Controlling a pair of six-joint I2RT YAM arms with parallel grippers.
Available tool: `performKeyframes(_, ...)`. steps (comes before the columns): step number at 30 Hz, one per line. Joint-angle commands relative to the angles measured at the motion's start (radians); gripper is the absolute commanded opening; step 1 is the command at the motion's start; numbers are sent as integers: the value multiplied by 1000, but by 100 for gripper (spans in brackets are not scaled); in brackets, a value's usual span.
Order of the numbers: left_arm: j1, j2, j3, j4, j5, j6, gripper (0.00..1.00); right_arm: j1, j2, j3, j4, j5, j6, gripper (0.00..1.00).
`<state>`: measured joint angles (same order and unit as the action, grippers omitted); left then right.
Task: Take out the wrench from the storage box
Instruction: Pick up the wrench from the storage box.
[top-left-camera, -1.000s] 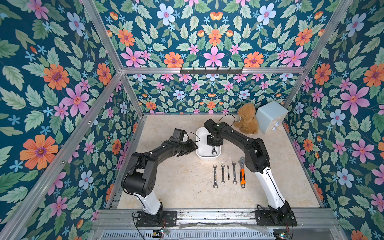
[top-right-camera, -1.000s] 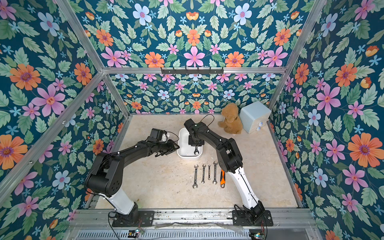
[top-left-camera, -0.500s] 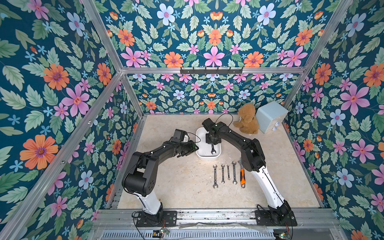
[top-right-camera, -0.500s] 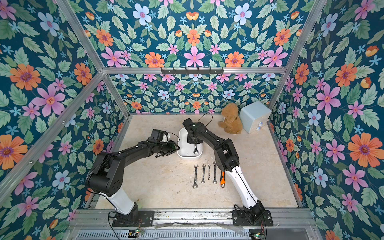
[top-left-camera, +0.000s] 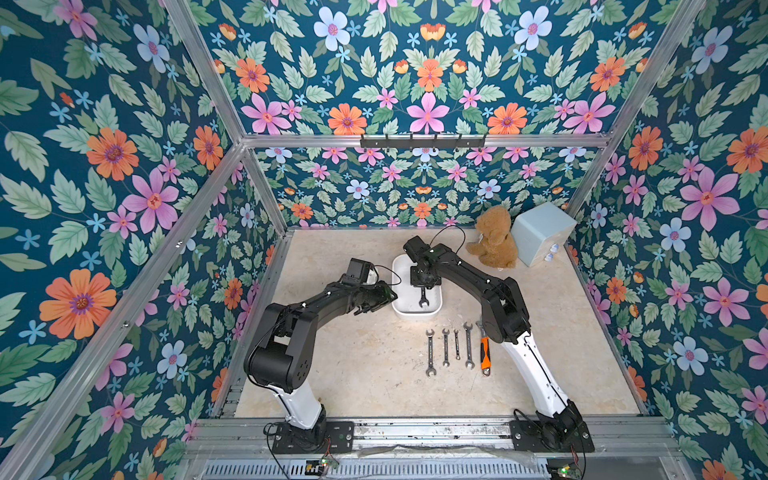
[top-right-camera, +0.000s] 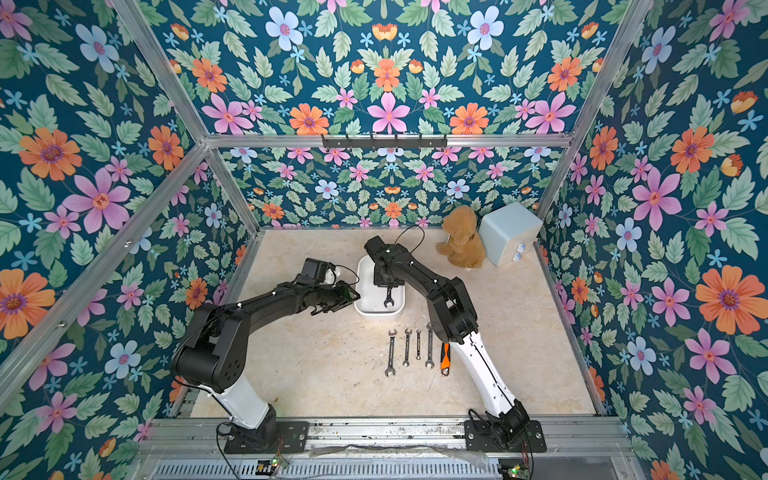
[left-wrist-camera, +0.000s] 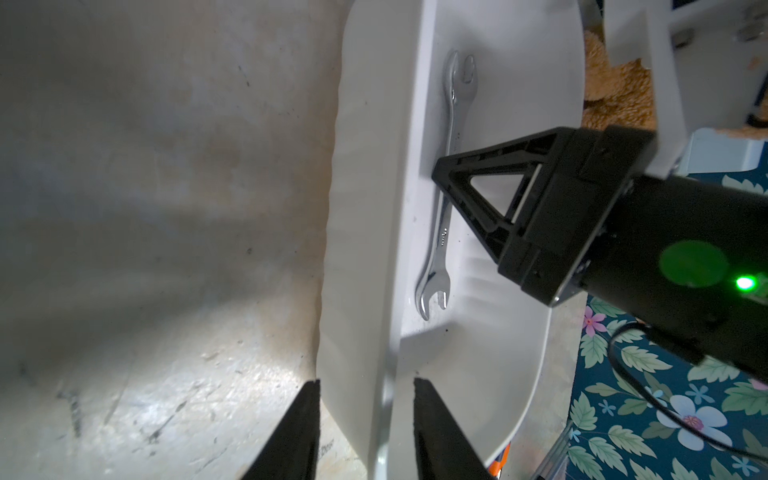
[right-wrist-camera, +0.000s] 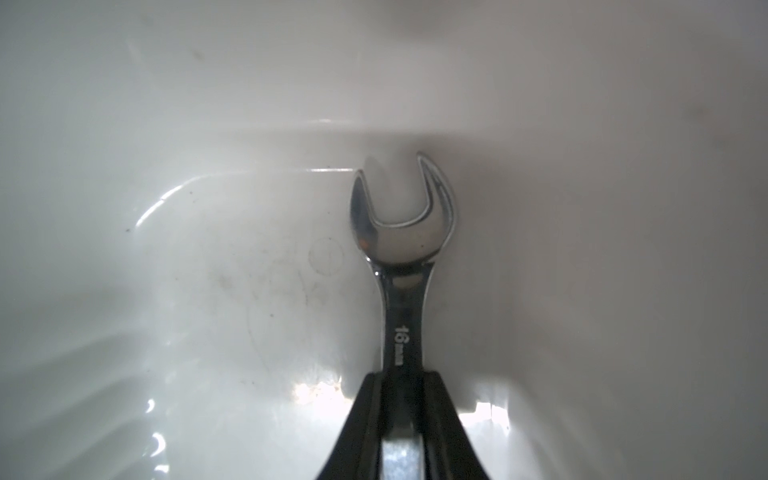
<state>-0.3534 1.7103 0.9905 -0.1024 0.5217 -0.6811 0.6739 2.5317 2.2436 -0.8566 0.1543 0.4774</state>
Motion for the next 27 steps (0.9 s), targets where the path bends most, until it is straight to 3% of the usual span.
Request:
performKeyframes(1, 2, -8, 16, 2, 2, 11, 45, -4, 5, -11, -33, -31, 20, 15)
performKeyframes(10, 17, -52, 43, -50, -33, 44, 56, -3, -51, 0, -31, -34, 18, 13)
performKeyframes(27, 60, -97, 32, -104, -51, 93, 60, 5, -100, 38, -54, -36, 1, 12)
